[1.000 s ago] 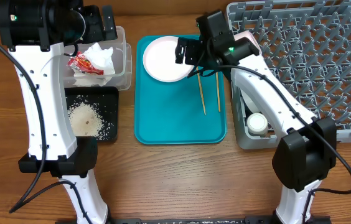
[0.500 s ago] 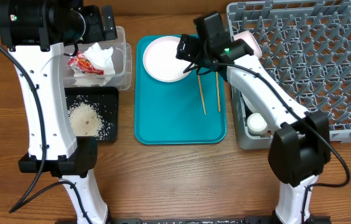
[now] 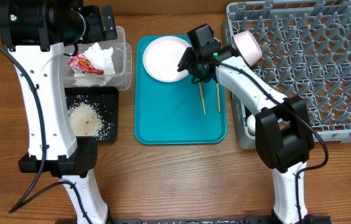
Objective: Sort waste into correct bins and load items into the dishwasher
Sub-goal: 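Move the right gripper to the white plate and grasp its edge, then lift the white plate with the right gripper and stand it in the rack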
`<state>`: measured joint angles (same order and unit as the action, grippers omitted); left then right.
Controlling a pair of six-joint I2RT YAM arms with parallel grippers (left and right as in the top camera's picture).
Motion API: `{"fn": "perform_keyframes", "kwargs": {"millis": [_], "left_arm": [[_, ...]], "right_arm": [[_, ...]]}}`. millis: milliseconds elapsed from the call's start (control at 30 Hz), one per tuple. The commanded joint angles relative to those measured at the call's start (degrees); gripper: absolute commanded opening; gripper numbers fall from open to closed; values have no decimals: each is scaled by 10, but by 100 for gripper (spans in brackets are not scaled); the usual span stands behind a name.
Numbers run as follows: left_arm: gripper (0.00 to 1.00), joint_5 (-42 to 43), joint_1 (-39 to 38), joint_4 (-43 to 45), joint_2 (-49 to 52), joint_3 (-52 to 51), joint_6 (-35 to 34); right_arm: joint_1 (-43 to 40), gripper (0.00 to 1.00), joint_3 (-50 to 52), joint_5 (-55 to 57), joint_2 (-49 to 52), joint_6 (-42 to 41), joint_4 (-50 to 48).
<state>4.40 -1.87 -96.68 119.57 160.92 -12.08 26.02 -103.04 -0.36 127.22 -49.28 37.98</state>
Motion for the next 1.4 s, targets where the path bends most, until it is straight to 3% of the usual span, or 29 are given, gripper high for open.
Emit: {"fn": "perform_keyframes", "kwargs": {"millis": [0,167,333,433,867,933,1133,1367], "left_arm": [[100,-4,-2,-1,-12,8,-6],[100,-4,-2,-1,-12,8,-6],[100,-4,-2,-1,-12,8,-6],[100,-4,-2,-1,-12,8,-6],[100,-4,-2,-1,-12,8,-6],[100,-4,-2,-1,-12,8,-6],[100,-4,-2,-1,-12,8,-6],[100,-4,-2,-1,-12,8,-6]], "right_arm": [[4,61,2,10,23,-23,-7],[8,49,2,9,45,-36,-23],[11,44,2,10,56,-37,-32],[12,35,2,26,56,-37,-33],[14,31,2,32,84,-46,-34],[14,20,2,33,85,-46,-34],[11,4,-4,19,83,-44,-32],[-21,4,-39,14,49,45,-6]]}}
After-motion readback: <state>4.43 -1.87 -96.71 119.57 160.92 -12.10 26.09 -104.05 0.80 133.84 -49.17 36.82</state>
